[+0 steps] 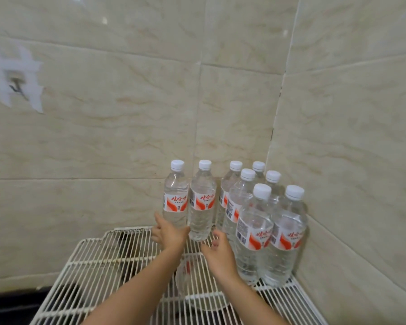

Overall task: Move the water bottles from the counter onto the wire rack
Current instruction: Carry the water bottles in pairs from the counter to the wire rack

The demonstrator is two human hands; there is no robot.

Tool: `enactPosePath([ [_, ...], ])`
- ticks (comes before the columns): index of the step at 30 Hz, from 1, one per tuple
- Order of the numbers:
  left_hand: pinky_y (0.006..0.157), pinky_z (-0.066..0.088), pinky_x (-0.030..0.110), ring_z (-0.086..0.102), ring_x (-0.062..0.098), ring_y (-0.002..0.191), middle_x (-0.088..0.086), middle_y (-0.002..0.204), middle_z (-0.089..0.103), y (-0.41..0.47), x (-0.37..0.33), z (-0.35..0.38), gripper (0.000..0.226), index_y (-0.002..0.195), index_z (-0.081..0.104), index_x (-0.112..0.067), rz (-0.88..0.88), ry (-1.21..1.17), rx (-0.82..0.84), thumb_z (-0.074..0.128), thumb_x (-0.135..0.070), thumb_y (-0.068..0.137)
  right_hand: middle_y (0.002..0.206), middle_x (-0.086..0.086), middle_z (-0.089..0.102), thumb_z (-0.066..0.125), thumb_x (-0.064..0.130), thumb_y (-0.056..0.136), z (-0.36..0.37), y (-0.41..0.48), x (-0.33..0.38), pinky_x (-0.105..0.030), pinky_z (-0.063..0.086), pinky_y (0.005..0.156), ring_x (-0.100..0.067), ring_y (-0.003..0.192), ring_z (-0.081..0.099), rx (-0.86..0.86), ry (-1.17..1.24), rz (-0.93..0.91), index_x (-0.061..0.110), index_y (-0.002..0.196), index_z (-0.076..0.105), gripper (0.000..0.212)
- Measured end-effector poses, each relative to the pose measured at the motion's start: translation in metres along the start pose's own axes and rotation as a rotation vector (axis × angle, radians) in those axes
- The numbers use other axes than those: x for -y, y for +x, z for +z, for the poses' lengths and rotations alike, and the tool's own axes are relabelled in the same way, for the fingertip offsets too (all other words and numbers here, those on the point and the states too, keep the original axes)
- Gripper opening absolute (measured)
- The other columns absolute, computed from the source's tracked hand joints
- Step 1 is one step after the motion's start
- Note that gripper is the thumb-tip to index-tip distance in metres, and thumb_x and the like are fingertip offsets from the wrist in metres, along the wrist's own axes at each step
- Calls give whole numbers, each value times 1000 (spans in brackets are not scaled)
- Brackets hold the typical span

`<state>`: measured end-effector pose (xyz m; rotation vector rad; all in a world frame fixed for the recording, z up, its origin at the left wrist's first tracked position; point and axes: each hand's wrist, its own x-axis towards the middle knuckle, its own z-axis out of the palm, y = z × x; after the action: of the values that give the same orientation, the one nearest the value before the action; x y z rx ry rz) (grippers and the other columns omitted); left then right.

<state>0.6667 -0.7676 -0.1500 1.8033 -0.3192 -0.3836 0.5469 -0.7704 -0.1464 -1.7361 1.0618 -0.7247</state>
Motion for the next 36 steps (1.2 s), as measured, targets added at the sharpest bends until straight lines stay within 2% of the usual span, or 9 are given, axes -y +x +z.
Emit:
enactPosePath([
  [4, 112, 21, 54, 8, 38, 141, 23, 151, 11, -6, 13, -22, 104, 146, 4, -22, -22, 42, 17, 75, -12, 70, 142, -7, 40, 50, 14, 91, -4, -15, -2, -18, 45, 71, -12, 103, 52, 56, -52, -6, 16, 138, 31, 50],
  [5, 112, 21, 54, 9, 38, 141, 24, 151, 11, -8, 14, -31, 102, 146, 6, -21, -20, 74, 8, 74, -11, 70, 141, -7, 41, 50, 13, 91, -4, -20, 0, -20, 47, 71, -13, 101, 54, 69, -66, -11, 16, 137, 31, 50],
  [8, 112, 19, 50, 7, 38, 141, 25, 151, 11, -16, 19, -67, 94, 145, 10, -17, 7, 204, -21, 71, -11, 75, 142, -7, 41, 52, 15, 90, 2, -29, 6, -29, 40, 94, -21, 124, 46, 116, -121, -54, 14, 137, 34, 50],
  [11, 111, 22, 47, 13, 39, 139, 24, 148, 17, -25, 29, -113, 85, 144, 16, -14, 55, 390, -56, 70, -16, 77, 143, -7, 40, 54, 20, 90, 22, -40, 15, -32, 36, 103, -21, 130, 41, 220, -201, -148, 11, 136, 37, 50],
  [14, 108, 26, 44, 23, 39, 134, 24, 143, 28, -36, 47, -167, 83, 143, 20, -13, 66, 556, -104, 69, -24, 77, 142, -7, 42, 55, 23, 90, 50, -55, 25, -32, 35, 103, -22, 130, 41, 335, -272, -258, 11, 134, 41, 48],
  [18, 105, 31, 45, 20, 37, 134, 19, 144, 24, -72, 76, -247, 83, 145, 13, -16, -10, 621, -226, 65, -31, 81, 139, -8, 45, 54, 24, 89, 101, -82, 36, -30, 36, 102, -21, 127, 44, 517, -346, -387, 10, 129, 47, 42],
  [23, 102, 34, 44, 25, 35, 130, 15, 141, 29, -135, 127, -350, 79, 143, 16, -17, -115, 712, -452, 63, -26, 81, 132, -12, 51, 56, 22, 87, 162, -132, 58, -27, 34, 100, -24, 124, 46, 670, -358, -554, 8, 122, 53, 38],
  [29, 106, 29, 42, 21, 31, 135, 11, 147, 27, -207, 171, -439, 63, 141, 28, -18, -192, 864, -637, 53, -36, 86, 133, -10, 47, 57, 28, 87, 217, -212, 84, -31, 37, 98, -24, 122, 45, 864, -433, -759, 11, 126, 50, 43],
  [36, 110, 24, 40, 16, 28, 140, 8, 150, 26, -276, 216, -536, 61, 142, 27, -19, -290, 988, -737, 45, -41, 89, 136, -9, 43, 55, 31, 86, 285, -315, 97, -36, 37, 103, -25, 126, 40, 987, -623, -923, 15, 129, 47, 47],
])
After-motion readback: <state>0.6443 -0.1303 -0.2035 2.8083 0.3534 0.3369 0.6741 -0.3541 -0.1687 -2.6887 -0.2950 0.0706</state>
